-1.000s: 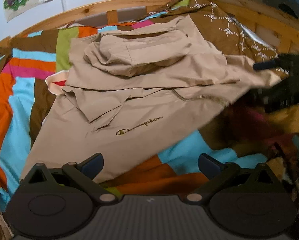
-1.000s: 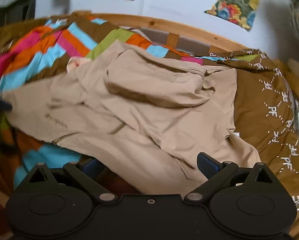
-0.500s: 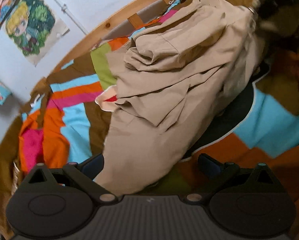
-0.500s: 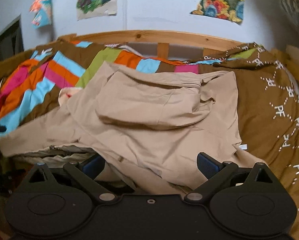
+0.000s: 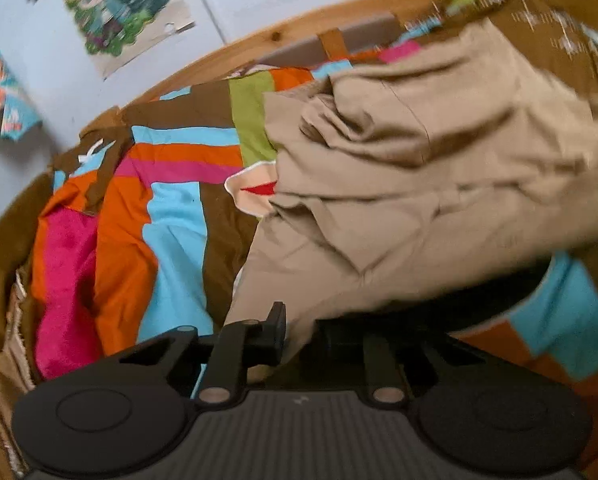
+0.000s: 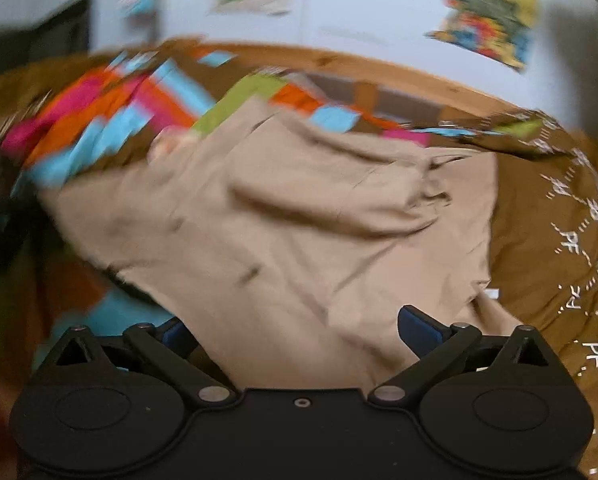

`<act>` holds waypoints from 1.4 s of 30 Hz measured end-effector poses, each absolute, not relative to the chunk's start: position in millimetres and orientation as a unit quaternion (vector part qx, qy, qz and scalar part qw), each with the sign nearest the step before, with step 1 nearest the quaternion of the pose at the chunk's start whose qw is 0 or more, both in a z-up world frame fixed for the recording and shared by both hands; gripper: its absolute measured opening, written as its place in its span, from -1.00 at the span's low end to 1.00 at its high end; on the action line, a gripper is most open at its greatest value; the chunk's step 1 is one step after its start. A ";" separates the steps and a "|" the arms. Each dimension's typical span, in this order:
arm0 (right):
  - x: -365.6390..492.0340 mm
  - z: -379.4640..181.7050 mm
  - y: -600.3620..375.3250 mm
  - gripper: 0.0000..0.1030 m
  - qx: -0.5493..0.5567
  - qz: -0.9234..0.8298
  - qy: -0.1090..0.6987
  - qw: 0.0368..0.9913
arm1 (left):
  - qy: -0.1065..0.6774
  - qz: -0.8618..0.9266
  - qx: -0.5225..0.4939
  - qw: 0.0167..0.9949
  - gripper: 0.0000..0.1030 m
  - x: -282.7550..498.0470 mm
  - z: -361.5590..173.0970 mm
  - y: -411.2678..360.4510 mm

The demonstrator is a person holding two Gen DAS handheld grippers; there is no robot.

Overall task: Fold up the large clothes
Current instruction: 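Grasp the hem with both grippers and lift it toward the hood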

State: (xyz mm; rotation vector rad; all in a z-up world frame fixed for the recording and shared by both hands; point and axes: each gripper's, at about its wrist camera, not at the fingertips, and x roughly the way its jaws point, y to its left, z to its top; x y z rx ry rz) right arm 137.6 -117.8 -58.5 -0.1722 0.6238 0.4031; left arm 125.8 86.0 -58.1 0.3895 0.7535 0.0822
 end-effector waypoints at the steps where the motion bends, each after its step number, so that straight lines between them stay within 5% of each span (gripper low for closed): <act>1: 129.0 -63.9 -118.1 0.98 -0.100 0.206 0.310 0.923 | 0.361 0.041 0.180 0.914 -0.62 127.0 -55.6 88.6; 13: 86.2 -115.6 -135.1 0.85 -0.250 0.081 0.323 0.909 | 0.343 0.046 0.180 0.921 -0.65 125.0 -51.6 87.9; 16: 79.1 -116.0 -137.6 0.55 -0.297 0.059 0.301 0.904 | 0.342 0.047 0.231 0.910 -0.48 121.6 -59.2 83.0; 18: 70.4 -117.1 -143.9 0.53 -0.317 0.057 0.291 0.901 | 0.359 0.051 0.284 0.888 -0.19 117.9 -69.5 78.8; 20: 65.7 -122.8 -151.5 0.39 -0.334 0.055 0.298 0.892 | 0.374 0.066 0.342 0.860 -0.17 115.7 -84.1 78.2; 22: 62.2 -128.8 -159.4 0.24 -0.324 0.056 0.297 0.896 | 0.380 0.064 0.367 0.846 -0.28 114.7 -92.7 77.4; 26: 64.9 -124.7 -156.9 -0.54 -0.301 0.066 0.291 0.906 | 0.365 0.056 0.369 0.853 -0.71 113.2 -88.2 74.5; 28: 64.8 -120.3 -150.4 -0.77 -0.306 0.075 0.283 0.906 | 0.358 0.054 0.364 0.858 -0.84 109.9 -83.6 73.3; 42: 44.0 -12.4 -186.7 -1.00 -0.203 0.089 0.264 0.939 | 0.331 -0.017 0.266 0.905 -0.95 76.4 9.5 79.7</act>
